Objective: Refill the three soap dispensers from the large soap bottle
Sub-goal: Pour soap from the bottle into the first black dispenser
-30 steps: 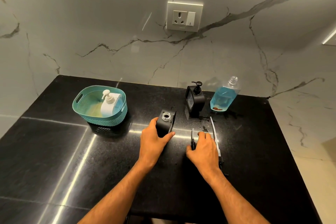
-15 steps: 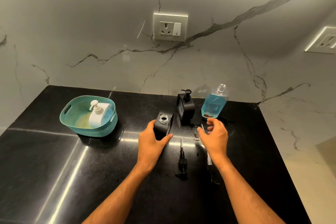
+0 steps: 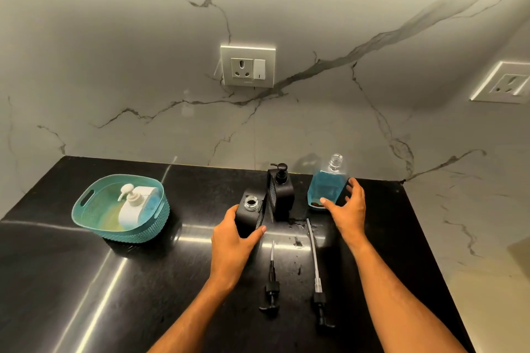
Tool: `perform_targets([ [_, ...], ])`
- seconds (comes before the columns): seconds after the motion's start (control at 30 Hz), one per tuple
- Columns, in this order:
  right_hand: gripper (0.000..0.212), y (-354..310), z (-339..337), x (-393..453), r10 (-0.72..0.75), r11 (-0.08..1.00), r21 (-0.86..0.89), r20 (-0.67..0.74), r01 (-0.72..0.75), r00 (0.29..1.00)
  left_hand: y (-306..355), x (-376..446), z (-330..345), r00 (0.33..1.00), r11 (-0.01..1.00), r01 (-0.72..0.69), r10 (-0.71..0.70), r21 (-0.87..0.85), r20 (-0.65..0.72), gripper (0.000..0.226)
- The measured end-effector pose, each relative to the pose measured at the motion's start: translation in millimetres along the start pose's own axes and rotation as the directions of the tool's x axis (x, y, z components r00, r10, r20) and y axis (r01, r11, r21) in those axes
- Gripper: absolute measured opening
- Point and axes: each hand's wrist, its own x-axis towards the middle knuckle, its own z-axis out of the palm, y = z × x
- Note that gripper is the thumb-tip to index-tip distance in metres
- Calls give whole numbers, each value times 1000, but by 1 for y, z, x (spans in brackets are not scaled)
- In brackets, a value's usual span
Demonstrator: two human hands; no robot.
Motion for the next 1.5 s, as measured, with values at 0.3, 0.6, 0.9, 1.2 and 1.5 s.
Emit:
perform_targets([
  [0.3, 83, 1, 2, 33, -50, 982, 190, 153, 20, 987, -1, 10, 8, 999, 1000, 28, -28, 4, -47, 67],
  [0.6, 76, 10, 4, 49, -23, 980, 197, 170, -11, 985, 6, 13, 10, 998, 1000, 26, -26, 5, -54, 64],
  [0.9, 70, 9, 4, 36, -63, 987, 159, 152, 39, 986, 7, 10, 8, 999, 1000, 14, -14, -1, -49, 63],
  [1.2, 57, -4, 2, 4, -111, 975, 192, -26, 114, 993, 8, 3, -8, 999, 1000, -4, 3, -13, -54, 63],
  [1.5, 60, -53, -7, -44, -304, 924, 197, -138, 327, 943, 17, -14, -28, 997, 997, -70, 68, -33, -43, 61],
])
